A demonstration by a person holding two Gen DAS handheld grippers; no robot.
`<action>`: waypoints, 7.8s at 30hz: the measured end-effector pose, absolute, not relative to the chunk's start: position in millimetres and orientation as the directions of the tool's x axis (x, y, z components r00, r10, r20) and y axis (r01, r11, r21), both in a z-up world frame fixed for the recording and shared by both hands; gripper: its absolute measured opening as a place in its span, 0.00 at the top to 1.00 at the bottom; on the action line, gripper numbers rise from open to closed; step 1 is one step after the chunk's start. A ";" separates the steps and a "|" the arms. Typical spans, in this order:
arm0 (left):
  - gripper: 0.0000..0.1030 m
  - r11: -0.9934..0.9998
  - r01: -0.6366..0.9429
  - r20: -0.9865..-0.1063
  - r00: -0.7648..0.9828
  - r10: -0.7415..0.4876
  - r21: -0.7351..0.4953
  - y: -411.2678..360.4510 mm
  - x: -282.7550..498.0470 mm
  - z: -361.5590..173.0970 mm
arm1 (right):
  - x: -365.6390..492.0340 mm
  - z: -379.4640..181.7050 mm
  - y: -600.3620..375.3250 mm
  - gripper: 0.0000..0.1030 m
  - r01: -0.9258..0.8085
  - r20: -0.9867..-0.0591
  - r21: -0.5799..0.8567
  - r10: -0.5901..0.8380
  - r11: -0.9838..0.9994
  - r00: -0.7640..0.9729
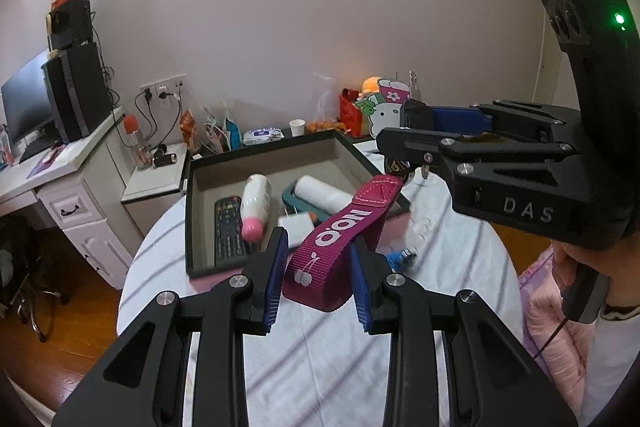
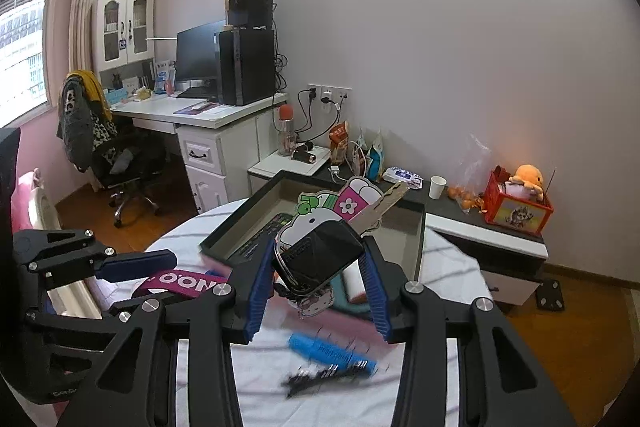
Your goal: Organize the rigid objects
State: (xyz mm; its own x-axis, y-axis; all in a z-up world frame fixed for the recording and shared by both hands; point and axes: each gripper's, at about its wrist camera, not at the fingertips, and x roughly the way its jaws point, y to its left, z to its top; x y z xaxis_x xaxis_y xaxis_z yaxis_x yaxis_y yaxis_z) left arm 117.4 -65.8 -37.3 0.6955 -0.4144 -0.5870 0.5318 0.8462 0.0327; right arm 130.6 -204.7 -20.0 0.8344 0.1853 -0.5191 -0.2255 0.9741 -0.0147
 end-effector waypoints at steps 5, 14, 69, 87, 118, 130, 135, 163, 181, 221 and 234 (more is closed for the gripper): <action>0.71 0.847 0.529 -0.616 0.683 -0.392 0.048 -82.1 165.3 -39.8 | 177.4 -28.5 -211.6 0.58 -0.221 -0.543 -0.028 0.171 0.975 0.822; 0.71 0.841 0.537 -0.724 0.608 -0.327 0.071 -119.4 248.1 -80.9 | 262.1 -70.5 -219.8 0.57 -0.243 -0.629 -0.034 0.169 0.969 0.759; 0.00 0.958 0.268 -0.375 0.902 -0.213 0.102 -20.1 4.4 57.0 | -4.6 48.5 -211.8 0.00 -0.108 -0.384 -0.023 0.091 0.994 0.919; 0.00 0.946 0.298 -0.438 0.873 -0.216 0.126 -32.3 8.2 36.6 | -2.6 20.3 -224.8 0.00 -0.069 -0.445 0.012 0.067 0.998 0.893; 0.00 0.942 0.332 -0.771 0.612 -0.176 0.048 -29.0 117.0 -148.4 | 125.6 -182.4 -233.6 0.00 0.131 -0.789 0.232 0.108 0.964 0.605; 0.00 0.930 0.367 -0.779 0.591 -0.211 0.027 -41.2 127.7 -154.7 | 129.6 -177.9 -231.6 0.70 0.057 -0.781 0.196 0.120 0.979 0.613; 0.00 0.925 0.378 -0.769 0.599 -0.224 0.025 -45.1 124.0 -148.8 | 116.3 -170.3 -220.7 0.84 -0.030 -0.758 0.227 0.195 0.974 0.622; 0.00 0.939 0.344 -0.688 0.685 -0.240 0.015 -64.7 197.5 -91.7 | 224.6 -111.9 -231.0 0.84 -0.142 -0.718 0.019 0.112 0.990 0.687; 0.00 0.947 0.322 -0.645 0.726 -0.238 0.014 -58.7 172.7 -66.7 | 193.4 -70.7 -236.1 0.24 -0.095 -0.625 -0.031 0.054 0.995 0.778; 0.00 0.956 0.280 -0.346 0.909 -0.234 0.090 -8.4 -23.3 52.7 | -24.3 50.2 -194.3 0.00 -0.076 -0.366 -0.113 0.030 0.991 0.930; 0.00 0.950 0.295 -0.540 0.818 -0.197 0.100 -23.4 42.4 -23.1 | 34.5 -32.1 -219.2 0.00 -0.076 -0.541 -0.042 0.041 0.996 0.840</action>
